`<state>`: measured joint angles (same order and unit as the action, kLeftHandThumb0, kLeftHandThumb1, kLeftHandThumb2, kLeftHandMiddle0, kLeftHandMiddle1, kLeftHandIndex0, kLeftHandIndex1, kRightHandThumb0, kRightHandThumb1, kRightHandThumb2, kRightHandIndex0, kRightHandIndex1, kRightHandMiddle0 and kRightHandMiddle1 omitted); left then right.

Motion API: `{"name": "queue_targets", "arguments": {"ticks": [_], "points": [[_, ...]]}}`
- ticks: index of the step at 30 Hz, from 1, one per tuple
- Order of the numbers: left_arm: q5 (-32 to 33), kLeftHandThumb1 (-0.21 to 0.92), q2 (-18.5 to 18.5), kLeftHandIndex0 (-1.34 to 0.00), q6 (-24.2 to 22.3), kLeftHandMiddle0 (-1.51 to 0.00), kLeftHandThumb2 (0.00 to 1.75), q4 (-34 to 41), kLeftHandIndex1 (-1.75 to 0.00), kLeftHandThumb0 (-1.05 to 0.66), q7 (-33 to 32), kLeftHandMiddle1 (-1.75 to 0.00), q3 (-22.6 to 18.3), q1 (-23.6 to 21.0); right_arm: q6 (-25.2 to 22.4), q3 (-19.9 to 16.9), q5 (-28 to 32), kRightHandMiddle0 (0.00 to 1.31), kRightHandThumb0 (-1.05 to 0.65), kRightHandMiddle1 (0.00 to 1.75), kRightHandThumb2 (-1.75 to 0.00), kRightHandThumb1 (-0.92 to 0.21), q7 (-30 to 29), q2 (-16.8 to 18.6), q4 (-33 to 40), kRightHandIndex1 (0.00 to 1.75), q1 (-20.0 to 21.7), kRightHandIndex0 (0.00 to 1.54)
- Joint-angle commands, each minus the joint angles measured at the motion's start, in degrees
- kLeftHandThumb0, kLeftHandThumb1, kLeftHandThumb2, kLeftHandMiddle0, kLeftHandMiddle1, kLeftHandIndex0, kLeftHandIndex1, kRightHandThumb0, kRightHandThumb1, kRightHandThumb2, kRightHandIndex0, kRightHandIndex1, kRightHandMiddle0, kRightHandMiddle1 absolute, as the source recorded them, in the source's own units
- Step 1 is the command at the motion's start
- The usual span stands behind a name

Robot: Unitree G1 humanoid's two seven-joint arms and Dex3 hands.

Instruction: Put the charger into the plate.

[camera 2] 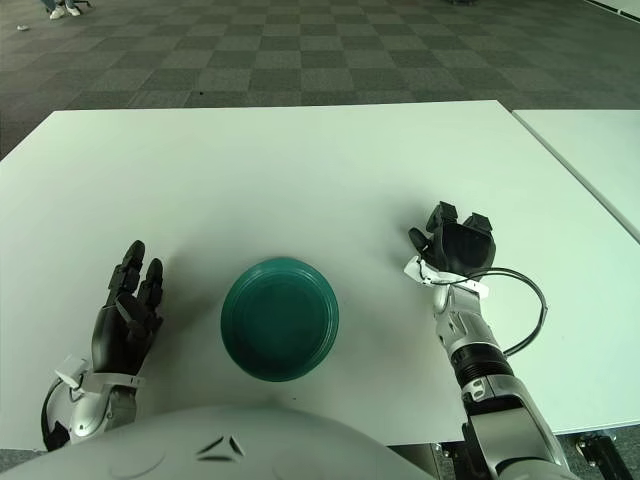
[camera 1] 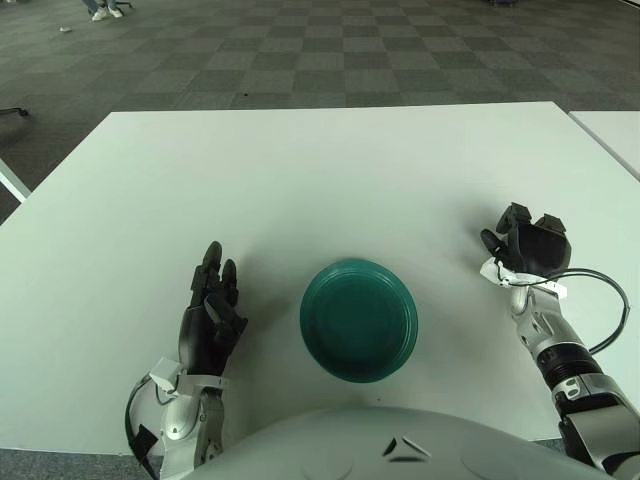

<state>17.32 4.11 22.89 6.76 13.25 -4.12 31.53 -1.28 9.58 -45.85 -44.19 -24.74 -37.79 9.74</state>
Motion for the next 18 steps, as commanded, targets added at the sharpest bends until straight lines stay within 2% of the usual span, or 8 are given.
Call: {"name": "queue_targets", "arguments": {"ticks": [1,18], "points": [[-0.5,0.92,-0.2,0.00,-0.2,0.00,1.07,0.0,-0.22,-1.05,-0.3,0.00,0.0,0.5,0.1,2.5,1.8,0.52,-0.45,1.75,-1.16,-0.44,-0.7,3.4,-7.7,1.75,-6.9,1.05],[-0.1,0.92,-0.5,0.00,-0.5,0.00,1.07,-0.3,-0.22,-1.05,-0.2,0.00,-0.5,-0.1,0.1,2.7,2.4,0.55,-0.46,1.75,-1.22,-0.40,0.3,3.5,-7.1,1.75,-6.9,1.09]]}}
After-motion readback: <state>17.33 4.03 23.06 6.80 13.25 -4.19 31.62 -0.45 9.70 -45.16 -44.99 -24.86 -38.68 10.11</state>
